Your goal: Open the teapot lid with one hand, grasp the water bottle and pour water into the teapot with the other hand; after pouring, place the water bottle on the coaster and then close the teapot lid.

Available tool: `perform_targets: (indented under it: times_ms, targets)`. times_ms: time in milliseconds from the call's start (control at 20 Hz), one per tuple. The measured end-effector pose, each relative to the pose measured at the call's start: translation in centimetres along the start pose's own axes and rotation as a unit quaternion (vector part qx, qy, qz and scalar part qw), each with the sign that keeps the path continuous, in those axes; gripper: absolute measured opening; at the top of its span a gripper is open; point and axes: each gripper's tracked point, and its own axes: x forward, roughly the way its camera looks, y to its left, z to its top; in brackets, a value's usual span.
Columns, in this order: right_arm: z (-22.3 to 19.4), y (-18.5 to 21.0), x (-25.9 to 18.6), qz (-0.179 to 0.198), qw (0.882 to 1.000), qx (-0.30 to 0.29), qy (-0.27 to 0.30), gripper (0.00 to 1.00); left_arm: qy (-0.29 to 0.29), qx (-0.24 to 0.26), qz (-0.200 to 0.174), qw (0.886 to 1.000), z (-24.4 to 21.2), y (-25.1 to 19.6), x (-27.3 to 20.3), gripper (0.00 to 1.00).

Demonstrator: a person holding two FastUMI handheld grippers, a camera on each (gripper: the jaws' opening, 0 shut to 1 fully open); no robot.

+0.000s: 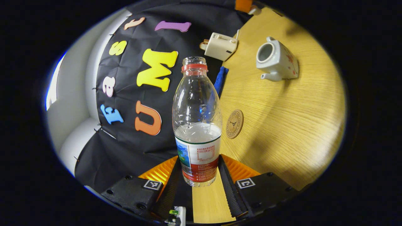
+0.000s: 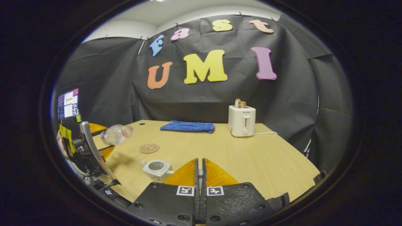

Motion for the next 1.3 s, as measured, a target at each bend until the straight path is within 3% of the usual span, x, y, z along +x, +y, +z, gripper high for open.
perform_targets:
  times_ms: [300,700,750,1050,1150,1300]
  targets:
    - [-0.8,-1.0,-0.2,-0.001,1.000,-0.001,0.005,0.00,-0.017,0.077,0.014,0.997,1.6,0.5,-0.3,0.71]
    - [-1.6,-2.0,-0.6,-0.005,1.000,-0.002,0.010,0.00,-0.044,0.178,0.044,0.982,3.2,0.8,-1.3,0.75]
    - [-1.6,-2.0,-0.7,-0.005,1.000,-0.001,0.009,0.00,-0.046,0.188,0.046,0.980,3.3,0.8,-1.3,0.71]
    - [-1.3,-2.5,-1.0,-0.007,1.000,0.000,0.002,0.00,-0.044,0.225,0.046,0.972,3.7,1.4,-1.4,0.71]
    - [-1.4,-2.7,-1.1,-0.008,1.000,0.002,0.001,0.00,-0.045,0.239,0.047,0.969,3.6,1.2,-1.6,0.75]
    - [-1.5,-2.9,-1.4,-0.008,1.000,0.004,0.001,0.00,-0.045,0.260,0.049,0.963,3.9,1.4,-1.6,0.71]
